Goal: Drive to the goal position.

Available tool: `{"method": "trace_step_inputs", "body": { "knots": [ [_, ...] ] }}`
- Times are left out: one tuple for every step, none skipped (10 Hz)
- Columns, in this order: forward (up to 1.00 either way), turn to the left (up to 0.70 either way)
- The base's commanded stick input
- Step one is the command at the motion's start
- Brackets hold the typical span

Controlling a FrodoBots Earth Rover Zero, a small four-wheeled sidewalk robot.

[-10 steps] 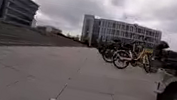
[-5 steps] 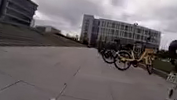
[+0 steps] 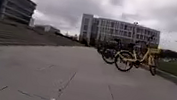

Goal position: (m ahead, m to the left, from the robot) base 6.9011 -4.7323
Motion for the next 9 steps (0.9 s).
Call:
{"method": "trace_step_inputs", "body": {
  "knots": [
    [0.50, 0.01],
    [0.50, 0.01],
    [0.50, 0.01],
    [0.50, 0.01],
    [0.50, 0.01],
    [0.50, 0.01],
    [0.50, 0.01],
    [0.50, 0.01],
    [0.50, 0.01]
  ]
}}
